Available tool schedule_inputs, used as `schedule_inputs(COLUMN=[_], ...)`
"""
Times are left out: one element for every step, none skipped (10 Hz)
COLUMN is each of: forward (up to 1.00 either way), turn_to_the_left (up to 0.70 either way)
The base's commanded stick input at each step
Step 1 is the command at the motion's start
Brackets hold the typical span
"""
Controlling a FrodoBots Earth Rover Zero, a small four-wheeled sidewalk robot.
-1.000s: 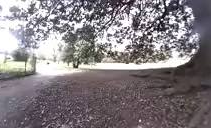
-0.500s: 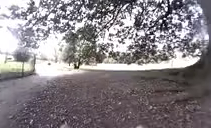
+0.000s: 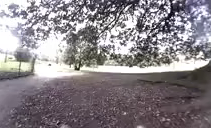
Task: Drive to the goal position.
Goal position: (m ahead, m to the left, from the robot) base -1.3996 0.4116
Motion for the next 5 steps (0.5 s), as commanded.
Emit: schedule_inputs(forward=[0.7, 0.7, 0.7, 0.7, 0.7], turn_to_the_left=[0.13, 0.32, 0.36, 0.36, 0.36])
